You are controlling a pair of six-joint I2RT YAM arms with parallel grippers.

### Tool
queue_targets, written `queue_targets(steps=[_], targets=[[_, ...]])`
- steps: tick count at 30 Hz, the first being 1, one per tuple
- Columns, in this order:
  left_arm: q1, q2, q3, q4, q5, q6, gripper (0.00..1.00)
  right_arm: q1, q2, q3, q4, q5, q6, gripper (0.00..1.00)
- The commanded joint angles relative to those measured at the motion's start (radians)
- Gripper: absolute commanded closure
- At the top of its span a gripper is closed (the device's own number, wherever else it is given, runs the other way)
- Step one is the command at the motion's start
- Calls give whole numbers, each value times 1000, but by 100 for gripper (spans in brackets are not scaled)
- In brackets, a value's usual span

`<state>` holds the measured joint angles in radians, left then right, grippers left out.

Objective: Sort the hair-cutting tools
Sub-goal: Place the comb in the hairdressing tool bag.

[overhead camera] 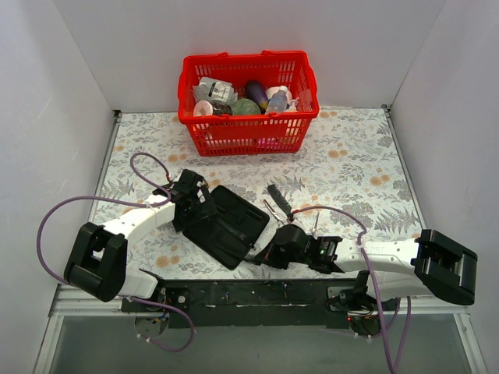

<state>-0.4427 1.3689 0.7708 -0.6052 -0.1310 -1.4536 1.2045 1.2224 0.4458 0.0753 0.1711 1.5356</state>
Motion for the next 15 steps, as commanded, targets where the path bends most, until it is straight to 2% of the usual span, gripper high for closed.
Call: queue_targets(steps=[1, 15], targets=[[-7, -34, -8, 12, -4, 15, 4, 0, 31, 53, -101, -8, -35, 99], [-7, -44, -21, 22, -4, 15, 4, 46, 103, 117, -88, -44, -54, 99]])
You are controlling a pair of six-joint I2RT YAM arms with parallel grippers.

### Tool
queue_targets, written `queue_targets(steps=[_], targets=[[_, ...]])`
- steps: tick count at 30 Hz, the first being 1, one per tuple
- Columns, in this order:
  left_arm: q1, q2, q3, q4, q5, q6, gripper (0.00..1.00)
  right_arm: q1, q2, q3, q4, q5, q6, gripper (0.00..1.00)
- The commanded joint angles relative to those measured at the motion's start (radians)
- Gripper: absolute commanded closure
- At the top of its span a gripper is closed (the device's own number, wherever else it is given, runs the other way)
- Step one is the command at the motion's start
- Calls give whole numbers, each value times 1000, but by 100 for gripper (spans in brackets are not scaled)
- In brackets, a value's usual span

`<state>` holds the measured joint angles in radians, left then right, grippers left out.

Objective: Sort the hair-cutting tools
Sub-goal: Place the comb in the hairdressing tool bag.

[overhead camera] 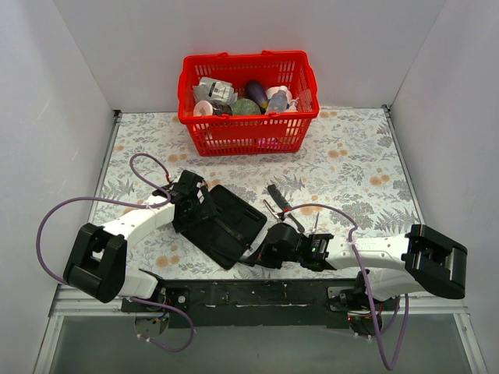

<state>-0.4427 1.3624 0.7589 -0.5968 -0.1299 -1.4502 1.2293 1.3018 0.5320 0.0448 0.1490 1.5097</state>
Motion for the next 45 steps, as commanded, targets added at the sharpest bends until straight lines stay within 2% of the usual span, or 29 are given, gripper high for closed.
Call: queue_targets(steps=[1, 8, 25, 31, 45], targets=[[-5, -37, -10, 14, -5, 13, 4, 24, 24, 36, -62, -20, -26, 99], [-5, -36, -18, 22, 0, 11, 4, 33, 31, 40, -71, -2, -22, 99], [-5, -62, -23, 2, 1, 22, 4, 10, 166, 100, -75, 44, 16, 99], [-5, -75, -21, -12, 10, 22, 4, 10, 279, 198, -96, 72, 76, 99], [-5, -100, -15, -28, 18, 28, 4, 10, 478, 287, -72, 64, 136, 99]])
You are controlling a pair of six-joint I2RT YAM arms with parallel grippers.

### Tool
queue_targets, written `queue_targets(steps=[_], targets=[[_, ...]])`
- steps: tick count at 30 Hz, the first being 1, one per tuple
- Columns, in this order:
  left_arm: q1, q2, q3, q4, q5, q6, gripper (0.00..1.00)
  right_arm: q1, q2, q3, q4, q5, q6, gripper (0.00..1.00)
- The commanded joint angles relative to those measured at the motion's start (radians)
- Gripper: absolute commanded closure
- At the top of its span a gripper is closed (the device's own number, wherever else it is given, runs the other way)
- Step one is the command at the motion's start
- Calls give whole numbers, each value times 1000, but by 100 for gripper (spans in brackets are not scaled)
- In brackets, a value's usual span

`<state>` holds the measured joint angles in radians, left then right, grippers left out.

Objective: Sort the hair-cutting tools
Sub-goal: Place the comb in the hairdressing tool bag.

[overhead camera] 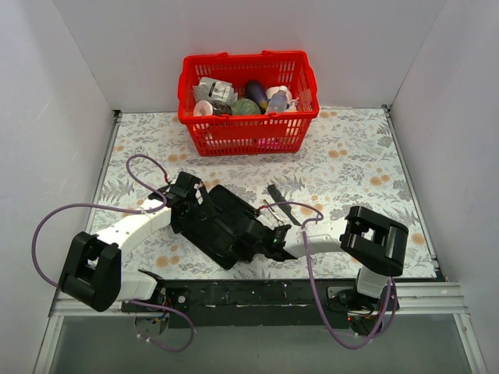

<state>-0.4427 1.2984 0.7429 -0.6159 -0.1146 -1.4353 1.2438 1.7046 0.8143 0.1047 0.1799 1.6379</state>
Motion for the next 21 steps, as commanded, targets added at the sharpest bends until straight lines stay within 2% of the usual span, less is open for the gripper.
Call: queue_targets(steps=[1, 11, 21], targets=[[-5, -37, -2, -10, 1, 13, 4, -6, 79, 6, -129, 38, 10, 99], [-7, -30, -5, -5, 6, 16, 4, -17, 86, 5, -128, 86, 20, 99], [-5, 73, -31, 45, -8, 3, 4, -23, 82, 0, -123, 86, 10, 99]])
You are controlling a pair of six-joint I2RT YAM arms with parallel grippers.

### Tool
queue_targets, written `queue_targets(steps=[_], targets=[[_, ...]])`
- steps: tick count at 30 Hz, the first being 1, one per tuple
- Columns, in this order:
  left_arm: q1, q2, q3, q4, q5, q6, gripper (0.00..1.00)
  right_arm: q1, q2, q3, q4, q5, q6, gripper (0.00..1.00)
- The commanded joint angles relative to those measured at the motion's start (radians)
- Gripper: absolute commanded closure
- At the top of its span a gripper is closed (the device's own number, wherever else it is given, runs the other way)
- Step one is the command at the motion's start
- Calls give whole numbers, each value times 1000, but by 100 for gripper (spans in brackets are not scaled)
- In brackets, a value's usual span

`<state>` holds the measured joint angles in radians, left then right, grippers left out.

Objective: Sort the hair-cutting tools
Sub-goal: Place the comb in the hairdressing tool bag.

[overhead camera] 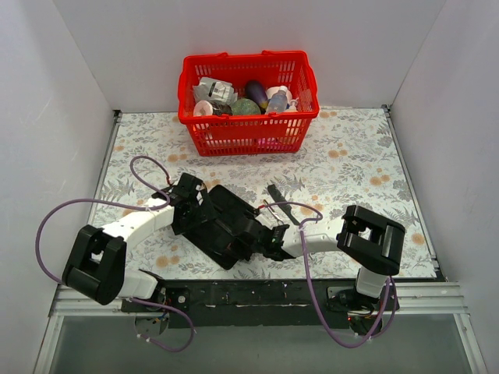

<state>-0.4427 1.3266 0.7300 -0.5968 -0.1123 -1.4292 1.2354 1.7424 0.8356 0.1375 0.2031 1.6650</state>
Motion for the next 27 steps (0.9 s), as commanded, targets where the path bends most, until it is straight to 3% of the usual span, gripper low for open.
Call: queue_targets(steps=[1, 11, 13, 14, 16, 17, 20, 23, 27], targets=[[-5, 63, -17, 29, -7, -4, 4, -14, 45, -21, -154, 62, -19, 99], [-7, 95, -52, 55, 6, -13, 5, -25, 31, -18, -162, 42, -53, 96], [-5, 88, -52, 54, 7, -11, 5, -27, 32, -3, -193, 44, -65, 77], [-5, 86, -50, 51, 7, -11, 5, -27, 31, 2, -200, 44, -70, 61], [-5, 83, -50, 49, 6, -13, 5, -27, 32, 7, -220, 36, -71, 48], [-7, 83, -50, 48, 6, -13, 5, -27, 31, 5, -223, 33, -71, 37], [-5, 82, -50, 48, 6, -13, 5, -27, 28, -7, -253, 9, -68, 23], [-5, 77, -50, 48, 3, -13, 5, -27, 5, -42, -271, -7, -56, 15], [-5, 74, -49, 48, 6, -13, 5, -13, -23, -49, -335, -42, -74, 14]])
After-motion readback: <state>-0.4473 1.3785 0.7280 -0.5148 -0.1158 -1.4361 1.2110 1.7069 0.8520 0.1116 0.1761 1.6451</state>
